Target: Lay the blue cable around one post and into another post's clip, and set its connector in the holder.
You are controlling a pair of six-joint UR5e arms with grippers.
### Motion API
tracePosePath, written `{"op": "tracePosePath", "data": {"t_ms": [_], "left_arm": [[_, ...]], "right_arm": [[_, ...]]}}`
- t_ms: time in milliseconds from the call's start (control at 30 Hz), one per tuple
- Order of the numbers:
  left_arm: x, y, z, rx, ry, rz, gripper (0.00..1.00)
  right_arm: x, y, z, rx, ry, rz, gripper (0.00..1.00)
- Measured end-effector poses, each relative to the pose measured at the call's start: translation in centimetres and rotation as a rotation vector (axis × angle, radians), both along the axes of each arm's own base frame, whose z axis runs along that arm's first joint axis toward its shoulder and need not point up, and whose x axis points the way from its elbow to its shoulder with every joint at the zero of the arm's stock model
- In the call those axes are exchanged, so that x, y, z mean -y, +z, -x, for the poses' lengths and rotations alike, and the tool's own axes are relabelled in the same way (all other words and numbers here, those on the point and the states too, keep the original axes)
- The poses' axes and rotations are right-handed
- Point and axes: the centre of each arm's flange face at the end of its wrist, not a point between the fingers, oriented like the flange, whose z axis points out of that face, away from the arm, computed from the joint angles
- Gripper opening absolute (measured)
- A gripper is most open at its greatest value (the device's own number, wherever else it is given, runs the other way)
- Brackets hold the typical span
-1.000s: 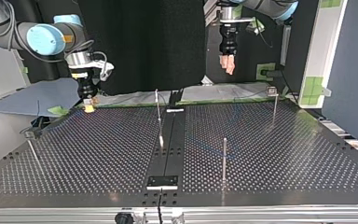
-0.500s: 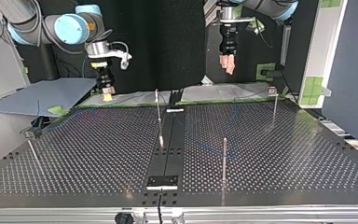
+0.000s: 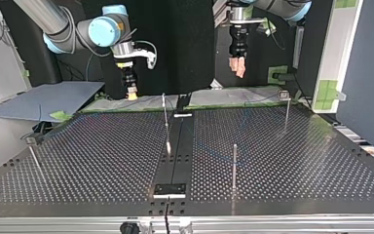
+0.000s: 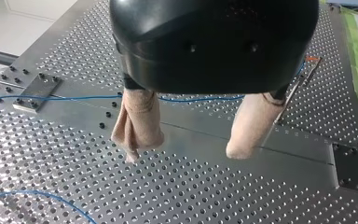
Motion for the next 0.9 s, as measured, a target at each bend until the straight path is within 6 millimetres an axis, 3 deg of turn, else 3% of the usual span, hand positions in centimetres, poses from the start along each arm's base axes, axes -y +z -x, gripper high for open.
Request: {"op": "tracePosePath", "data": {"t_ms": [567,900], "left_arm": [[0.0,0.0,0.0,-0.004,0.004,0.020,1.00],[-0.2,0.0,-0.1,-0.002,0.011,0.032,1.00]], "right_arm": [[-5.6,-0.5,-4.4,-0.008,0.057,-0.031,0.99],[-10.3,-1.5,-6.9,0.063,0.120,-0.039,0.99]]}}
